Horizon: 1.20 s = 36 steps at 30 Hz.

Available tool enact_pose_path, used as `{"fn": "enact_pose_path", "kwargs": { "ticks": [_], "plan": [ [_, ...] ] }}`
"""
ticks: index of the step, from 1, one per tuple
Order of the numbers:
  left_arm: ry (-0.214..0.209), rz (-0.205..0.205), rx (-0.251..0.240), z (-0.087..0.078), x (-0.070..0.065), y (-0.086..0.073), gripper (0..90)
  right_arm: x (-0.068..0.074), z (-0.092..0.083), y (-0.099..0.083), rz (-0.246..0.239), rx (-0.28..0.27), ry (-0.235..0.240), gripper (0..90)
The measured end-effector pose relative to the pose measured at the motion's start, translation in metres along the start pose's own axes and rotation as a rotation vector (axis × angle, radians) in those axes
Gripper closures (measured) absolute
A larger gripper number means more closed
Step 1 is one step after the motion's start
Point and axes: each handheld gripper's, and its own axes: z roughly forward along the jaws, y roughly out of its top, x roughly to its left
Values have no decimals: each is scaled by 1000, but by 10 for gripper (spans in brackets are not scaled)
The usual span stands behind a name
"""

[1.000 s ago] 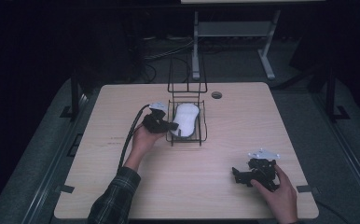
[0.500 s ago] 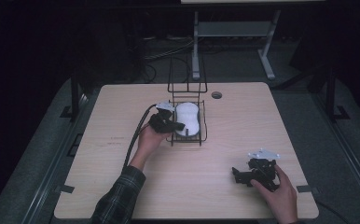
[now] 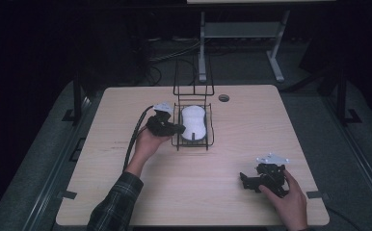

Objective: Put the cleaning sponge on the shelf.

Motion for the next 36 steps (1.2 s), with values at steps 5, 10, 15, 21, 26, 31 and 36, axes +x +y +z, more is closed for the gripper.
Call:
{"fn": "enact_pose_path", "kwargs": {
  "ticks": [5,10,15,21,26,31,36],
  "plan": [
    [18,-9,0,-16,-1,-7,707,0,0,0,0,0,0,0],
    [40,-17,7,-31,-3,-16,618,0,0,0,0,0,0,0],
    [63,-19,-11,-46,-7,-28,523,0,0,0,0,0,0,0],
    [102,-25,-4,-61,-10,-45,413,0,0,0,0,0,0,0],
    [135,-14,0,-72,-15,-59,358,0,0,0,0,0,0,0],
    [163,-11,7,-82,-23,-75,273,0,0,0,-1,0,1,0],
    [173,-16,28,-90,-31,-94,189,0,0,0,-1,-1,1,0]
  ]
}}
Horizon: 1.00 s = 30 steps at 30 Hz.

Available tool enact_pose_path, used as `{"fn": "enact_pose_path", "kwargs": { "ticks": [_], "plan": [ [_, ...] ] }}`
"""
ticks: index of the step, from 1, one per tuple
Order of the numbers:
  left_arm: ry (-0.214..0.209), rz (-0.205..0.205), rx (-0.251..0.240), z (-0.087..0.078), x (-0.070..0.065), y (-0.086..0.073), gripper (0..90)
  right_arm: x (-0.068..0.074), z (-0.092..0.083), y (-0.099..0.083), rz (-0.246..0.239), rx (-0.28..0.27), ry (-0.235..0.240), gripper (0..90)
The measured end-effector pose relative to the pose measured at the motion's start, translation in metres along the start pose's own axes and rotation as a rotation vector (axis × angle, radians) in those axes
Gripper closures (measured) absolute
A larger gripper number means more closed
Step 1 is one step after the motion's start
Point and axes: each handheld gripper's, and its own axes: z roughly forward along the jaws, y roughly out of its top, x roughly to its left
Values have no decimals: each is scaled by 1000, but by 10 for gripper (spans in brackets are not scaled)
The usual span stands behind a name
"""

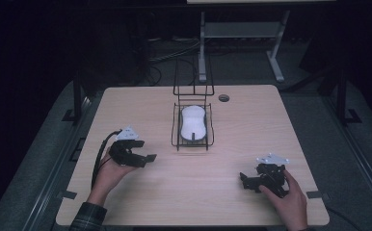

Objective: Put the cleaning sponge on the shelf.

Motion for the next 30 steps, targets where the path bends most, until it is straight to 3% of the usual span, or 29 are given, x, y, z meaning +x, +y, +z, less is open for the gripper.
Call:
{"fn": "enact_pose_path", "kwargs": {
  "ticks": [3,16,24,30],
  "plan": [
    [17,8,12,-4,-5,-12,143,0,0,0,0,0,0,0],
    [61,10,55,-13,-18,-54,133,0,0,0,0,0,-1,0],
    [64,27,129,-6,-24,-75,129,0,0,0,1,0,0,0],
    [74,42,78,-6,-25,-83,128,0,0,0,1,0,0,0]
  ]
}}
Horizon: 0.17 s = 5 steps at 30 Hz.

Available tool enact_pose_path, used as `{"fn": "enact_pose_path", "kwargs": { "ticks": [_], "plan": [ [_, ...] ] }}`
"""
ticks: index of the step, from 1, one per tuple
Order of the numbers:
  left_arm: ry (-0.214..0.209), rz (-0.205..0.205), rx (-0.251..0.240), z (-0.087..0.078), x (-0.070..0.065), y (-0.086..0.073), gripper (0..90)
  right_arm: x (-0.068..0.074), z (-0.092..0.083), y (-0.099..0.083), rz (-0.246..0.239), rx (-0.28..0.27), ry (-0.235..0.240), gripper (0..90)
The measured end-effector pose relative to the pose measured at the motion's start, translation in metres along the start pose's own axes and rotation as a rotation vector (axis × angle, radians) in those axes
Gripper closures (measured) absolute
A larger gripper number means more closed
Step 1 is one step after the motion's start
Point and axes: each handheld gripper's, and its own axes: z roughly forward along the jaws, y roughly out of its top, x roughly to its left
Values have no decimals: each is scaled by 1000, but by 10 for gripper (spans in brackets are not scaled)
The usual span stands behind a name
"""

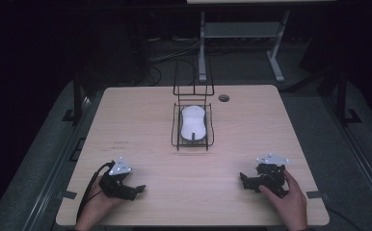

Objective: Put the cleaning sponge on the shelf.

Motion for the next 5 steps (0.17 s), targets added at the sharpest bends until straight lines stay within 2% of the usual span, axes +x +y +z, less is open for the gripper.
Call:
{"fn": "enact_pose_path", "kwargs": {
  "ticks": [5],
  "plan": [
    [-9,8,-56,-1,1,-8,128,0,0,0,0,0,0,0]
  ]
}}
